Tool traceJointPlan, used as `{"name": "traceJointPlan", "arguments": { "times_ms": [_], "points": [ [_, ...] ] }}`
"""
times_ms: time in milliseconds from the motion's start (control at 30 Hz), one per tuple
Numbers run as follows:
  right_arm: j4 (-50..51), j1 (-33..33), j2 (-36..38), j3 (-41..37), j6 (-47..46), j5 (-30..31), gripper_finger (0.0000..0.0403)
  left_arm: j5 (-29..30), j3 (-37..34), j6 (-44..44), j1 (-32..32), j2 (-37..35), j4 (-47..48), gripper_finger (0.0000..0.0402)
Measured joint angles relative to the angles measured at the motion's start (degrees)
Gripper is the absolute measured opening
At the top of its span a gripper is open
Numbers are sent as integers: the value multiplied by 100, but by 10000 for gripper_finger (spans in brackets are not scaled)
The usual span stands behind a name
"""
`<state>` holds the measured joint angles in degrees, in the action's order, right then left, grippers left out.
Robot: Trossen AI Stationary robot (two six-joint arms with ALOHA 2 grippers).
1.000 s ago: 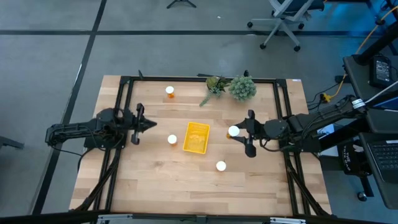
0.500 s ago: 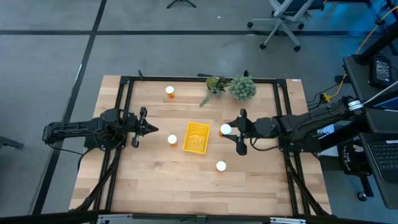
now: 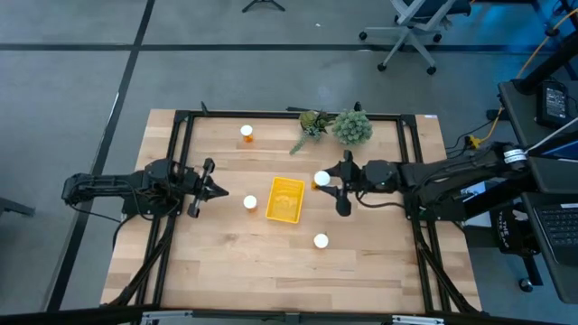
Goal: Pick and place pill bottles into a basket
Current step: Put the orange pill bottle into the yellow bin
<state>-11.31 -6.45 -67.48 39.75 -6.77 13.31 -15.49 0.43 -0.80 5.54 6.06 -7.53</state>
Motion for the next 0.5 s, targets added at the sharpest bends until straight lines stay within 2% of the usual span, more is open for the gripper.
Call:
{"name": "traceJointPlan", "arguments": {
  "times_ms": [100, 267, 500],
  "points": [
    [-269, 131, -307, 31, 56, -146, 198, 41, 0, 0, 2, 0, 0, 6],
    [-232, 297, -868, 516, -13, -149, 198, 54, 0, 0, 2, -2, 0, 12],
    [206, 315, -1652, 1344, 151, -158, 198, 99, 0, -2, 7, -2, -37, 11]
  ]
}}
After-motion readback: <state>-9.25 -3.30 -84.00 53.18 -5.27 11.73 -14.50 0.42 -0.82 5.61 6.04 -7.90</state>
